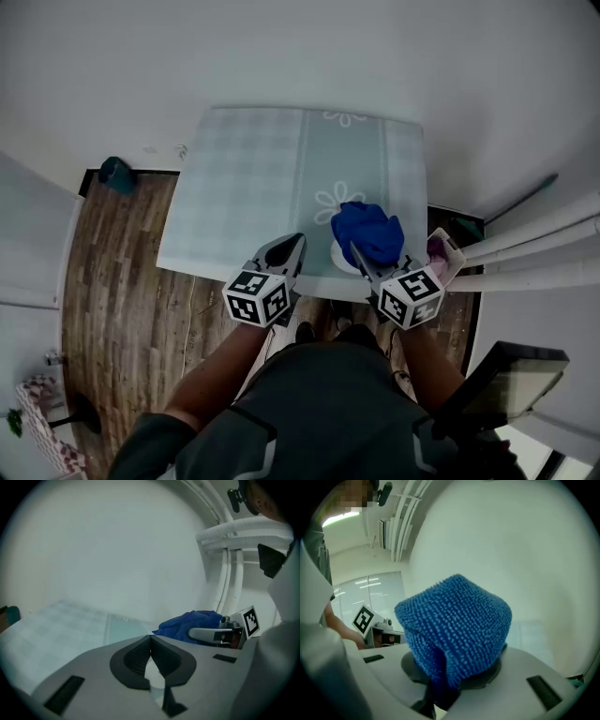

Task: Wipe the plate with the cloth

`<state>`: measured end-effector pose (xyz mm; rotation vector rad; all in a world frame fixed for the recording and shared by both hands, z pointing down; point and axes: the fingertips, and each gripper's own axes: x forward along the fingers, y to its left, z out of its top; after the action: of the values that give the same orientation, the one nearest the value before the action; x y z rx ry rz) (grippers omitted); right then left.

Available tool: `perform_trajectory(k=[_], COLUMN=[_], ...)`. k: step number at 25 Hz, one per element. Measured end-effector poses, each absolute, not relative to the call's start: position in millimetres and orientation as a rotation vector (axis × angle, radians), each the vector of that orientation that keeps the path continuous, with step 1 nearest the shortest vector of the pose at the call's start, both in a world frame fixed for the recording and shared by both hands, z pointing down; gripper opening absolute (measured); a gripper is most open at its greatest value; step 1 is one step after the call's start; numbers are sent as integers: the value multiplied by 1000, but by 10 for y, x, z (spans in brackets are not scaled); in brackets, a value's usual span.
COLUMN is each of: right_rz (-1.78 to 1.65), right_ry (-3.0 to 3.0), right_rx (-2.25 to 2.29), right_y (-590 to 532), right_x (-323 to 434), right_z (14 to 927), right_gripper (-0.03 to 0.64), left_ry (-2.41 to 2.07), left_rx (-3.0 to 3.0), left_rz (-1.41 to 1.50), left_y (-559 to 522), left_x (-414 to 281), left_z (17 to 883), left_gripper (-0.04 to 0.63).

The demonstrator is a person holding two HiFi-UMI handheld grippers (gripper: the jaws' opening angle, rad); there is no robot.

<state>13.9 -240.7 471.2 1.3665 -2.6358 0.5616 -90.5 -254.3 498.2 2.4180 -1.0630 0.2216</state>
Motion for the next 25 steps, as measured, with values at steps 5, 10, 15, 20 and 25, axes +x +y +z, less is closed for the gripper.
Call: perform_trajectory(k=[5,10,15,20,25], right_rz=[464,417,342,292,246], right_ry=[-2654,-2600,-2536,-2495,-2479], right_rx=[1553,1692,1777,1816,1819], right_y=[-2277,-2026,-1802,-1616,-1547], right_x=[364,510,601,662,732], right_z=[4127,3792,3557,3388,3321], right_gripper=[86,86,86,86,86], left_ry=[-977,-883,-870,-927,-1004], left_rx=[2561,2709,2778,2793,2810], left_rz=[114,63,-2,-9,8], left_y=[-2453,-2233,-2092,-2018,-1968], left_x=[-915,-874,-889,-965,-972], left_z=[4436,4038,3764,3579,3465], left_gripper=[9,9,9,9,9])
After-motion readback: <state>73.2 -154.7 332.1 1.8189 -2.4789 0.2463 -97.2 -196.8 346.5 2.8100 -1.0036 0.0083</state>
